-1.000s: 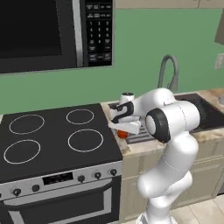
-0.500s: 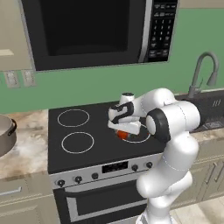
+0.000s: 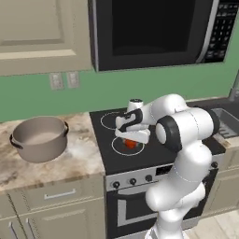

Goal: Turn on the sink faucet. Then move the tomato from the counter to the sink. Turn off the sink. Move the vegetable from the sink to the pot next to the stove. Finally move the pot to the rear left burner.

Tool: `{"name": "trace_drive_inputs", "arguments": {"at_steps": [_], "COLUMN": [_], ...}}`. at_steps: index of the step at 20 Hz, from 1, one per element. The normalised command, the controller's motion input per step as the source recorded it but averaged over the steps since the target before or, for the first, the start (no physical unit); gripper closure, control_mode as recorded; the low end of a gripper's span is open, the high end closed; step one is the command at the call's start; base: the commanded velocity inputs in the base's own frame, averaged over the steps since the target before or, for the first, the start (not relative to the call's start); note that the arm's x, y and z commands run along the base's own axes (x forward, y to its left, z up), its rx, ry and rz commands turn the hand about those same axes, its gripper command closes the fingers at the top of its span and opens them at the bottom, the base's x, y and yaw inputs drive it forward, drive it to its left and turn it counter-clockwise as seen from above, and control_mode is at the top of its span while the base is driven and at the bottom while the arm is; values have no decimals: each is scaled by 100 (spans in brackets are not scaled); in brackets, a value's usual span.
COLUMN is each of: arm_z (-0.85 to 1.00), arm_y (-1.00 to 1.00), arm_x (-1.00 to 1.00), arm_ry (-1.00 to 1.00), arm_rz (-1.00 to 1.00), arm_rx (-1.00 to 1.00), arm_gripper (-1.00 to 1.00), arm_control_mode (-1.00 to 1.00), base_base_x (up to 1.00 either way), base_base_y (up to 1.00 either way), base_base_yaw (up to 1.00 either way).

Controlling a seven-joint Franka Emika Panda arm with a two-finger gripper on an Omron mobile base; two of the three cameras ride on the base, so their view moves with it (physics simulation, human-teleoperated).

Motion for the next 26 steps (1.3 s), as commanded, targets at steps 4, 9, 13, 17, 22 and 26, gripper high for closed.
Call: {"name": "trace_drive_inputs", "arguments": {"at_steps": [4, 9, 13, 17, 22, 26], "arm_z": [0, 0, 0, 0, 0, 0], "arm_y": [0, 0, 0, 0, 0, 0], "arm_x": [0, 0, 0, 0, 0, 0], "arm_ry": [0, 0, 0, 0, 0, 0], "arm_rz": [0, 0, 0, 0, 0, 0], "arm_rx": [0, 0, 0, 0, 0, 0], "arm_gripper": [100, 100, 100, 100, 100, 100], "arm_control_mode": [100, 100, 100, 100, 100, 100], "base_base_x": [13, 23, 30, 34, 45, 54], "base_base_y": [64, 50, 48, 48, 29, 1], "base_base_yaw": [0, 0, 0, 0, 0, 0]}}
